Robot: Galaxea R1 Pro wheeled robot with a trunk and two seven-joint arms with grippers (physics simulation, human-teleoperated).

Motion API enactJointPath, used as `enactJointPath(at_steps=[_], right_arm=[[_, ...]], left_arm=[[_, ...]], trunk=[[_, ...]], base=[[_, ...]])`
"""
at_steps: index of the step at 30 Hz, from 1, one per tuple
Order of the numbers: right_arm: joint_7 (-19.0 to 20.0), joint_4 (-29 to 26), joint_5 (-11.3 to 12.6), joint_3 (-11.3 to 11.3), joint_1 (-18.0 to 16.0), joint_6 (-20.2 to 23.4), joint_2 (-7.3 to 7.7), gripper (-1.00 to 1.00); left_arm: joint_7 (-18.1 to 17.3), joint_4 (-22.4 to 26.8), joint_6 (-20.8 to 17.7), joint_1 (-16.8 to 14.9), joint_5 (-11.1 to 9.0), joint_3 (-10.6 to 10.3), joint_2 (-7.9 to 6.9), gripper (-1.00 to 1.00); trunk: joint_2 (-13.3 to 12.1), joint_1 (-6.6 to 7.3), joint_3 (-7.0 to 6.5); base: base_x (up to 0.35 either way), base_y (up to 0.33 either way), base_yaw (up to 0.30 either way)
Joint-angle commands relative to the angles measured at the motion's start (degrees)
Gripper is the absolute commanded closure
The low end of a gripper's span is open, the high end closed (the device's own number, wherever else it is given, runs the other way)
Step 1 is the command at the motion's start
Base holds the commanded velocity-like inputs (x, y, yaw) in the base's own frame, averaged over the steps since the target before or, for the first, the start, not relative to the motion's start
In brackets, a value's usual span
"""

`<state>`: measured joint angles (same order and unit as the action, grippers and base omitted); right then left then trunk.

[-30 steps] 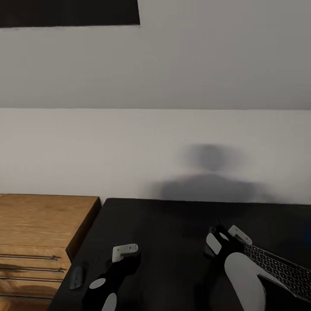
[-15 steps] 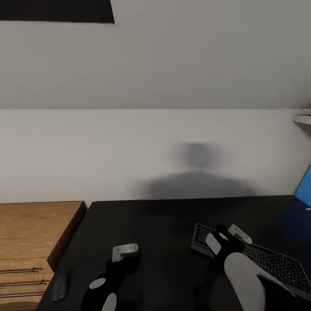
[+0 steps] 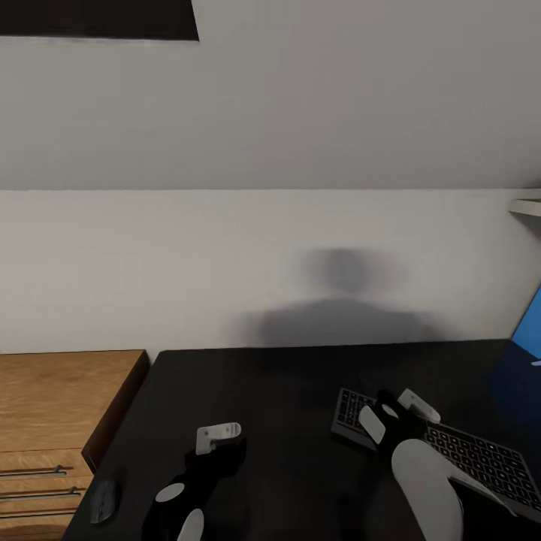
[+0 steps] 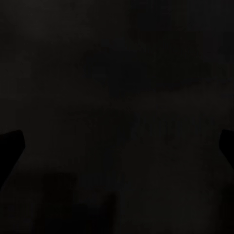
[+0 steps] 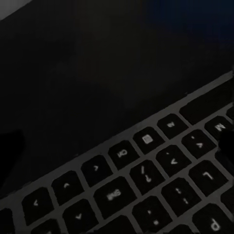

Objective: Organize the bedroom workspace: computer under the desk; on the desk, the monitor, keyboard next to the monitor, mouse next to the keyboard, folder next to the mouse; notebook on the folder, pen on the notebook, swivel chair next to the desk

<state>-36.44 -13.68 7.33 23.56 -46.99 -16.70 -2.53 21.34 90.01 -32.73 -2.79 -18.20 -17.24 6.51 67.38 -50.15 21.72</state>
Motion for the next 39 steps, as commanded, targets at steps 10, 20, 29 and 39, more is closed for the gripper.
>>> enactJointPath(at_steps=[10,20,29,39], right_arm=[[0.09,0.24,-8.96,-1.17,-0.03,-0.11,2.40,-1.00],[9.06,0.59,-11.81,-1.25,-0.03,4.03,8.86,-1.00],[11.98,0.22,-11.75,-1.15,-0.03,10.59,10.57,-1.00],[17.93,-2.95,-11.74,-1.15,-0.11,19.78,11.01,-1.00]], left_arm=[[0.55,0.07,-0.14,-0.07,-0.60,-0.09,0.00,-1.00],[0.55,0.07,-0.15,-0.06,-0.60,-0.90,0.00,-1.00],[0.55,0.07,-0.14,-0.08,-0.60,-1.01,0.00,-1.00],[0.61,0.07,-0.14,-0.07,-0.59,-2.45,-0.06,-1.00]], trunk=[[0.04,0.00,0.07],[0.04,0.00,0.07],[0.04,0.00,0.07],[0.04,0.00,0.07]], base=[[0.000,0.000,0.000],[0.000,0.000,0.000],[0.000,0.000,0.000],[0.000,0.000,0.000]])
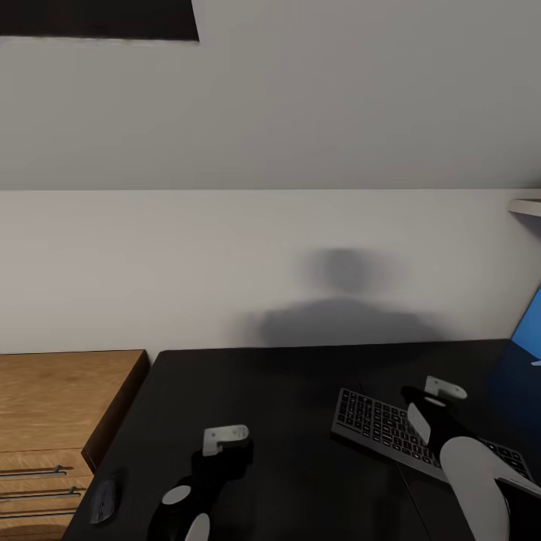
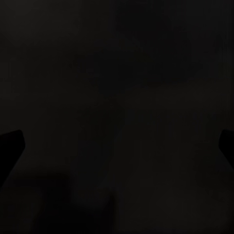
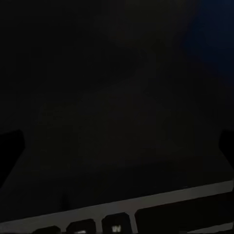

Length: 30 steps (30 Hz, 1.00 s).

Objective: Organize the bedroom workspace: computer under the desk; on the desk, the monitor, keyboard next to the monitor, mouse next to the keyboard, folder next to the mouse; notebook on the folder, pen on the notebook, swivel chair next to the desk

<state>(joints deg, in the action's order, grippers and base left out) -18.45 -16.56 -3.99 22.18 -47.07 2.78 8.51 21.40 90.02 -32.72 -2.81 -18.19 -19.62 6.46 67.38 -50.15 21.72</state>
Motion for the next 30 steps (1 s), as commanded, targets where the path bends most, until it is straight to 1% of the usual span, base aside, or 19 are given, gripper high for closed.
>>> enactJointPath(at_steps=[1,3,9,30], right_arm=[[0.28,-0.35,-0.41,0.23,-0.04,0.53,-0.02,-1.00],[1.05,-1.16,-0.41,0.23,-0.04,0.92,0.00,-1.00],[1.50,-3.31,-0.39,0.27,0.00,1.03,-0.12,-1.00],[1.49,-3.94,-0.15,0.40,0.05,1.61,-0.34,-1.00]], left_arm=[[0.55,0.07,-0.15,-0.04,-0.58,-0.20,-0.02,-1.00],[0.57,0.07,-0.15,-0.04,-0.55,-0.48,-0.03,-1.00],[0.57,0.07,-0.15,-0.05,-0.53,-0.66,-0.04,-1.00],[0.57,0.07,-0.15,-0.01,-0.53,-0.68,-0.05,-1.00]], trunk=[[0.04,0.00,0.07],[0.04,0.00,0.07],[0.04,0.00,0.07],[0.04,0.00,0.07]], base=[[0.000,0.000,0.000],[0.000,0.000,0.000],[0.000,0.000,0.000],[0.000,0.000,0.000]])
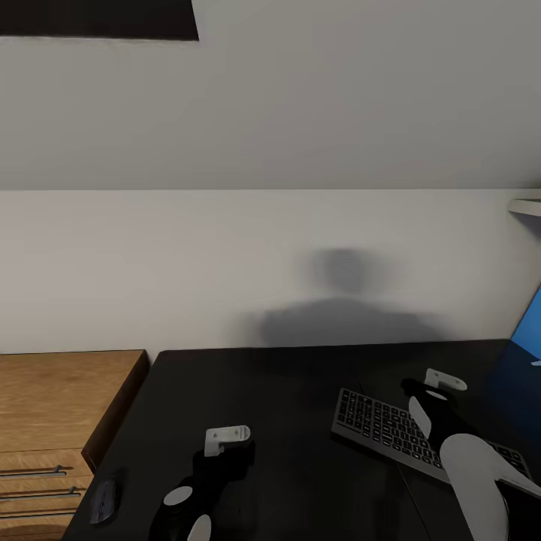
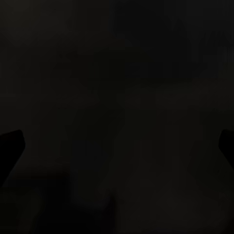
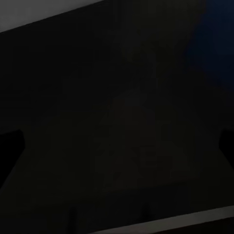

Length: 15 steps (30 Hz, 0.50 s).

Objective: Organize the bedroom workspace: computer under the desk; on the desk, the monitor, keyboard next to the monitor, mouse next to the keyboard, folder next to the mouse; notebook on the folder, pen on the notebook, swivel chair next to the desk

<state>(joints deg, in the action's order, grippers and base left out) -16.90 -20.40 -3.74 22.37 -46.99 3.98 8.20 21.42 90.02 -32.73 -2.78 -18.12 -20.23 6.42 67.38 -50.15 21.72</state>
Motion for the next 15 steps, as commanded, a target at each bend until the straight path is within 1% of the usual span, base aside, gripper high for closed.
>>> enactJointPath(at_steps=[1,12,15], right_arm=[[-0.06,-0.09,-0.40,0.20,-0.04,0.41,-0.05,-1.00],[-0.06,-0.08,-0.39,0.21,-0.04,0.42,-0.03,-1.00],[-0.06,-0.08,-0.39,0.21,-0.04,0.42,-0.03,-1.00]], left_arm=[[0.55,0.07,-0.15,-0.06,-0.60,-0.07,-0.01,-1.00],[0.55,0.07,-0.15,-0.07,-0.60,-0.07,-0.01,-1.00],[0.55,0.07,-0.15,-0.09,-0.60,-0.07,-0.01,-1.00]], trunk=[[0.04,0.00,0.07],[0.04,0.00,0.07],[1.25,-0.66,0.61]], base=[[0.000,0.000,0.000],[0.000,0.000,0.000],[0.000,0.000,0.000]])
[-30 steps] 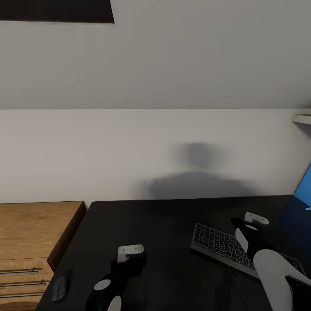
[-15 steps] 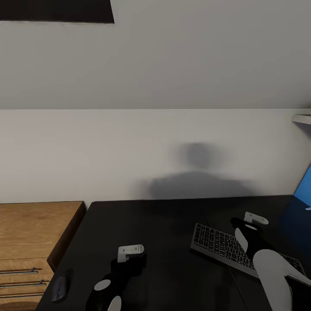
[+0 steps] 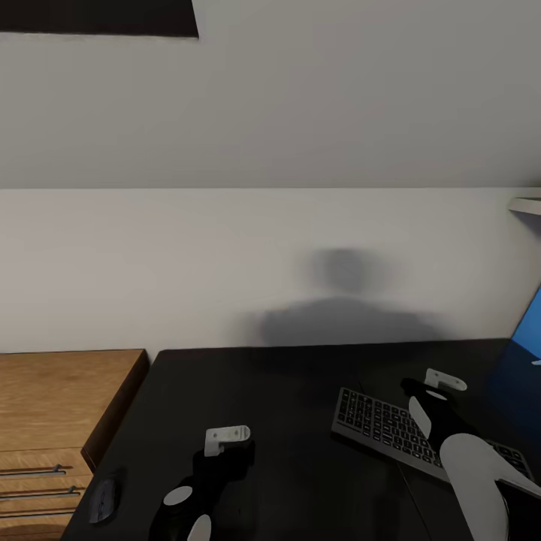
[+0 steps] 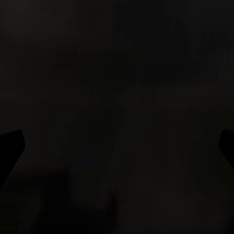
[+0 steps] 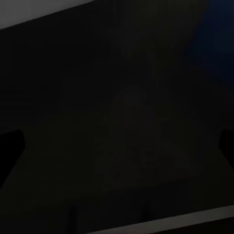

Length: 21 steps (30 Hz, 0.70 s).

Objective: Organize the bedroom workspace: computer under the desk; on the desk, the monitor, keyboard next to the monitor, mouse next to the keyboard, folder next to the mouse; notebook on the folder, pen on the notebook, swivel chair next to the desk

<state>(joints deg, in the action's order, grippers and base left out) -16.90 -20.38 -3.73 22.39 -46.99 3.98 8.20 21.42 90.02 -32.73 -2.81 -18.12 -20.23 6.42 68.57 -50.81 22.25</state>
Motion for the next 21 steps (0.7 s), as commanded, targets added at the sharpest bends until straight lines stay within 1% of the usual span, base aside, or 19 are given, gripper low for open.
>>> enactJointPath(at_steps=[1,18,21], right_arm=[[-0.06,-0.07,-0.40,0.20,-0.04,0.41,-0.03,-1.00],[-0.14,0.24,-0.46,0.20,-0.04,0.34,-0.03,-1.00],[-0.27,0.25,-0.42,0.20,-0.04,1.01,-0.08,-1.00]], left_arm=[[0.55,0.07,-0.14,-0.04,-0.60,-0.07,-0.01,-1.00],[0.55,0.07,-0.14,-0.03,-0.60,-0.07,-0.04,-1.00],[0.55,0.07,-0.14,-0.05,-0.60,-0.07,-0.07,-1.00]], trunk=[[0.46,-0.23,0.25],[7.28,-3.96,3.30],[8.48,-4.62,3.84]], base=[[0.000,0.000,0.000],[0.000,0.000,0.000],[0.000,0.000,0.000]])
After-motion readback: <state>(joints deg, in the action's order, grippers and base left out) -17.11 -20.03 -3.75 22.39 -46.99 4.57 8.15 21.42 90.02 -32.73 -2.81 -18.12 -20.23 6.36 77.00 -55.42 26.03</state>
